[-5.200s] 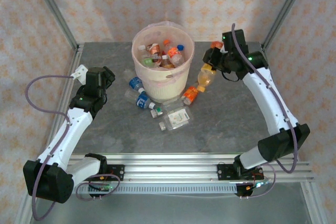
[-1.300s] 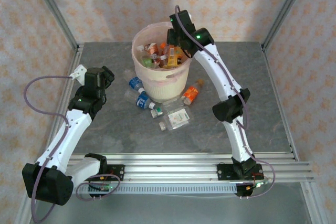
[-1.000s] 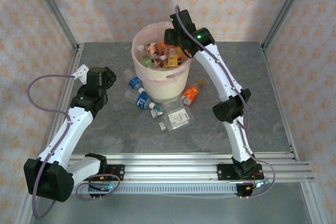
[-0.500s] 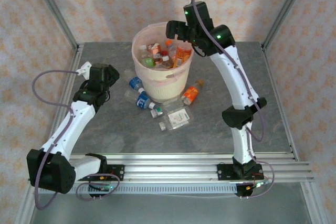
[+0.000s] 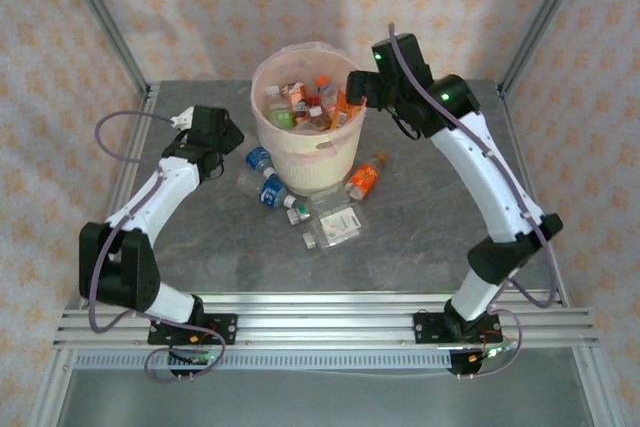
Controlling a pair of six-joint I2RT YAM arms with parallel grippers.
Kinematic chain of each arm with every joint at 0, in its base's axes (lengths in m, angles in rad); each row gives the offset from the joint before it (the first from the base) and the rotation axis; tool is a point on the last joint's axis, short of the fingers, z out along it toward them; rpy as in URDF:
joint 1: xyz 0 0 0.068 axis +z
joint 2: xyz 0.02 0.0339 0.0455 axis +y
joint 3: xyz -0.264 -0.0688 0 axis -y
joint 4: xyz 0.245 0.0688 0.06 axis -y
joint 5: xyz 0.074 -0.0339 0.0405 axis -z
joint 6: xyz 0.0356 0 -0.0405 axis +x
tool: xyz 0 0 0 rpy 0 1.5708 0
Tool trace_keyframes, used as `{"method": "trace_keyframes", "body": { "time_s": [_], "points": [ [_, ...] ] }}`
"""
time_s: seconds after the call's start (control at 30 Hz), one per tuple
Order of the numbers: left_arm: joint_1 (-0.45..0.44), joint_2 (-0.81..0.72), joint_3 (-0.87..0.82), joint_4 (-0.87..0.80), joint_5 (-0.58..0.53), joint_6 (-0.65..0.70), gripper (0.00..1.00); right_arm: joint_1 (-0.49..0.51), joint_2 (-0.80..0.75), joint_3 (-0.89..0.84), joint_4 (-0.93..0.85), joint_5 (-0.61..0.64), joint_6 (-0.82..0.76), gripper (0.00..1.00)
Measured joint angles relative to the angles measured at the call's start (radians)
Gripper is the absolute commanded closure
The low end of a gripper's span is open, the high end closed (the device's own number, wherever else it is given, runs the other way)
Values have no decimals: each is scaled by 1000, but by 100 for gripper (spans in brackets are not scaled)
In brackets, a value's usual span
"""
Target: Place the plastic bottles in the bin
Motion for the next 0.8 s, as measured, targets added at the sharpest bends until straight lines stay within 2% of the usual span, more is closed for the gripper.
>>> {"method": "trace_keyframes", "body": {
  "time_s": [0.33, 0.5, 0.8],
  "points": [
    [24, 246, 147, 0, 97, -8, 0, 0, -247, -282, 84, 80, 69, 1],
    [36, 340, 221, 0, 144, -12, 1, 0, -283, -356, 93, 111, 96, 1],
    [39, 447, 264, 4, 225, -34, 6, 0, -285, -380, 108, 137, 121, 1]
  ]
}}
